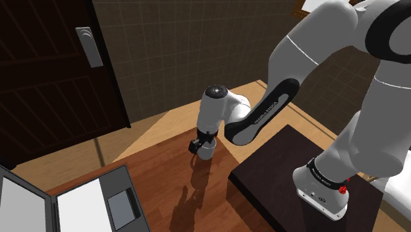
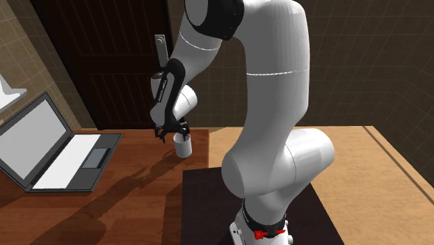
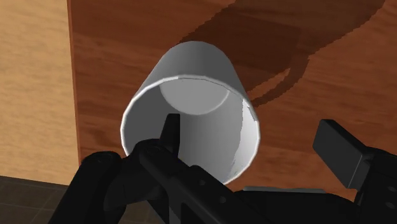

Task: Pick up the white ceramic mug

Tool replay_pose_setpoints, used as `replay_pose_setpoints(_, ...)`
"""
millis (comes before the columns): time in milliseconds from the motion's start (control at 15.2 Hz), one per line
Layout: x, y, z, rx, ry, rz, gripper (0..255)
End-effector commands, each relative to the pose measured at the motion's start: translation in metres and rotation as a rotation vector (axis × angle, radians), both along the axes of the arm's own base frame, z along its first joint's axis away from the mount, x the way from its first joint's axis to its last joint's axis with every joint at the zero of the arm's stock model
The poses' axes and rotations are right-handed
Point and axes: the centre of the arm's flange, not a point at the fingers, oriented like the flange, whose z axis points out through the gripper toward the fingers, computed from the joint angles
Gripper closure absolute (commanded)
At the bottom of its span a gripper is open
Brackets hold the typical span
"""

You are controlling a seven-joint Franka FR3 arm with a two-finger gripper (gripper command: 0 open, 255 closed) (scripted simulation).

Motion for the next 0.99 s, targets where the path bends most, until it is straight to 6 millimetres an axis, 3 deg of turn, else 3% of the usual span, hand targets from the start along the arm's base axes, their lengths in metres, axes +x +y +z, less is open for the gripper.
replay_pose_setpoints(0,0.0,0.001,-0.011,0.0,0.0,0.0,0)
replay_pose_setpoints(132,0.0,0.001,-0.014,0.0,0.0,0.0,0)
replay_pose_setpoints(198,0.0,0.001,-0.014,0.0,0.0,0.0,255)
replay_pose_setpoints(792,0.0,0.001,-0.014,0.0,0.0,0.0,255)
replay_pose_setpoints(924,0.0,0.001,-0.004,0.0,0.0,0.0,255)
